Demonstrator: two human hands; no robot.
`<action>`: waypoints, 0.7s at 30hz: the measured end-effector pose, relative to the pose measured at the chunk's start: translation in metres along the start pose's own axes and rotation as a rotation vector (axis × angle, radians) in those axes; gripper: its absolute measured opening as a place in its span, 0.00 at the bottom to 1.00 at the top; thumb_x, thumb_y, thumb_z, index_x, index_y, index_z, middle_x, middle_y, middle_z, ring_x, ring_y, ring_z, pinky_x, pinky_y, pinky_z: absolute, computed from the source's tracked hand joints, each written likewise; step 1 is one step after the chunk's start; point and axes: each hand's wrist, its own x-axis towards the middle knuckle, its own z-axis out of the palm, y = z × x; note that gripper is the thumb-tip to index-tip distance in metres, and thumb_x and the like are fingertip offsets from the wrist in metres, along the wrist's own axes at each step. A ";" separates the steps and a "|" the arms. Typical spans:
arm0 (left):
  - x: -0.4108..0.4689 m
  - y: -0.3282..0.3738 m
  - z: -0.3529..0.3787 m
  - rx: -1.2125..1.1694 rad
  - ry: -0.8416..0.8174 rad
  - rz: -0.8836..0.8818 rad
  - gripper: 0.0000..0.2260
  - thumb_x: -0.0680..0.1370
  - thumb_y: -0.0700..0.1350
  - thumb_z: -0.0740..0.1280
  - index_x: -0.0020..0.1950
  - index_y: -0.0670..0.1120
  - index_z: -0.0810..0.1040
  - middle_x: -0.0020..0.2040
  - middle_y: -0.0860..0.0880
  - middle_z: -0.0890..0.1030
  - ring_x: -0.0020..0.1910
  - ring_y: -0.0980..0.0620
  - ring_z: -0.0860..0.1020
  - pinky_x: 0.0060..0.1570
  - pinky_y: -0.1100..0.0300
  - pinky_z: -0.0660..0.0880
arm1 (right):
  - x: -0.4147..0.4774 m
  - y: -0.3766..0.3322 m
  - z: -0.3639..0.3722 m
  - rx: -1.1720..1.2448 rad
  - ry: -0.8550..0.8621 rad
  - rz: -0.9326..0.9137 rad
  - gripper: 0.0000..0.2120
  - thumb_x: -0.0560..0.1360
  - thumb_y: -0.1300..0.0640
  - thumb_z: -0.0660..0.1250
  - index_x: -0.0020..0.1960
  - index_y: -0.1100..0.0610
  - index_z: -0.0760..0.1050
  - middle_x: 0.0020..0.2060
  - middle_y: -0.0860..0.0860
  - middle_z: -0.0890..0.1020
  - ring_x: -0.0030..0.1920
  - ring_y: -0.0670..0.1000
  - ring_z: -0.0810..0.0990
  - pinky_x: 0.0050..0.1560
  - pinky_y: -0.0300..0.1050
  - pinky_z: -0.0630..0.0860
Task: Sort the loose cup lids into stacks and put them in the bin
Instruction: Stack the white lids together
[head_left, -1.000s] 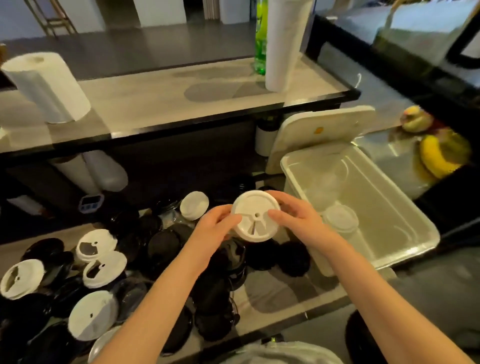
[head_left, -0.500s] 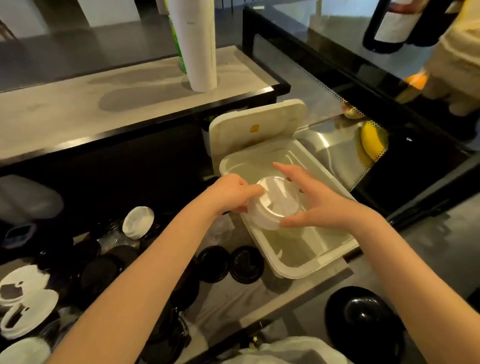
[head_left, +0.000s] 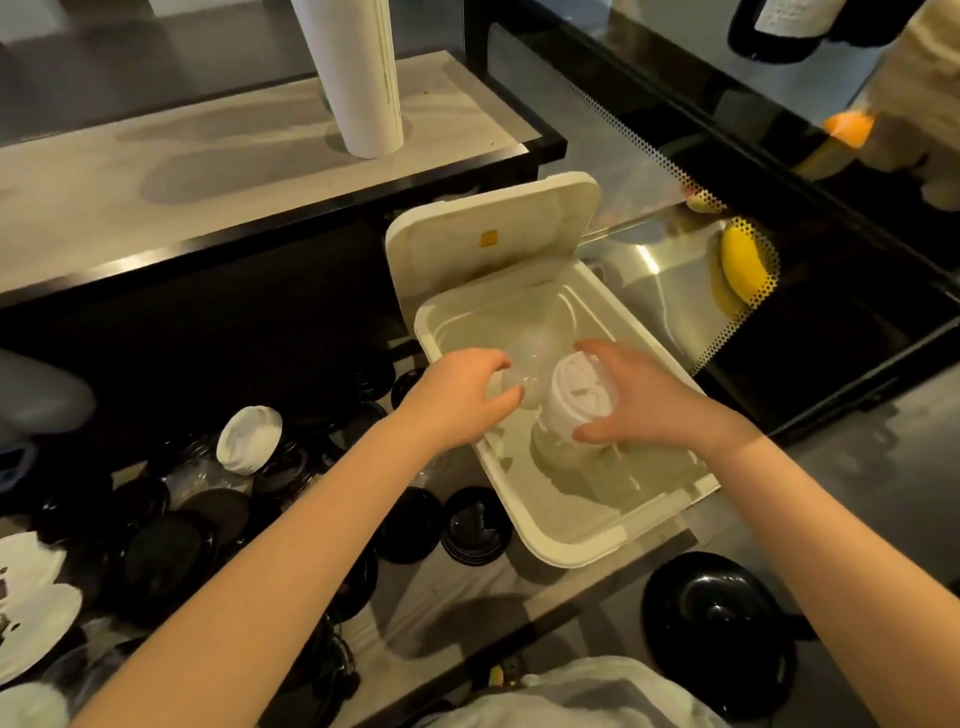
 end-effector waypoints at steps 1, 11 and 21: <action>-0.003 -0.008 0.002 0.082 0.029 0.085 0.21 0.78 0.53 0.63 0.68 0.45 0.71 0.63 0.49 0.76 0.63 0.49 0.73 0.61 0.55 0.70 | 0.003 0.003 0.002 -0.011 0.015 0.043 0.50 0.61 0.45 0.77 0.75 0.49 0.52 0.71 0.51 0.63 0.70 0.54 0.62 0.68 0.51 0.65; -0.012 -0.048 0.028 0.344 -0.010 0.268 0.28 0.78 0.61 0.49 0.71 0.47 0.69 0.74 0.48 0.65 0.77 0.47 0.51 0.73 0.51 0.43 | 0.032 -0.007 0.038 -0.175 -0.003 0.194 0.41 0.63 0.47 0.76 0.67 0.58 0.58 0.62 0.57 0.68 0.63 0.59 0.67 0.62 0.49 0.66; -0.012 -0.050 0.031 0.305 0.025 0.287 0.34 0.74 0.63 0.42 0.70 0.46 0.70 0.72 0.48 0.67 0.76 0.47 0.51 0.72 0.53 0.40 | 0.043 -0.011 0.042 -0.437 -0.103 0.205 0.39 0.61 0.38 0.76 0.61 0.57 0.64 0.60 0.55 0.73 0.60 0.57 0.72 0.56 0.47 0.72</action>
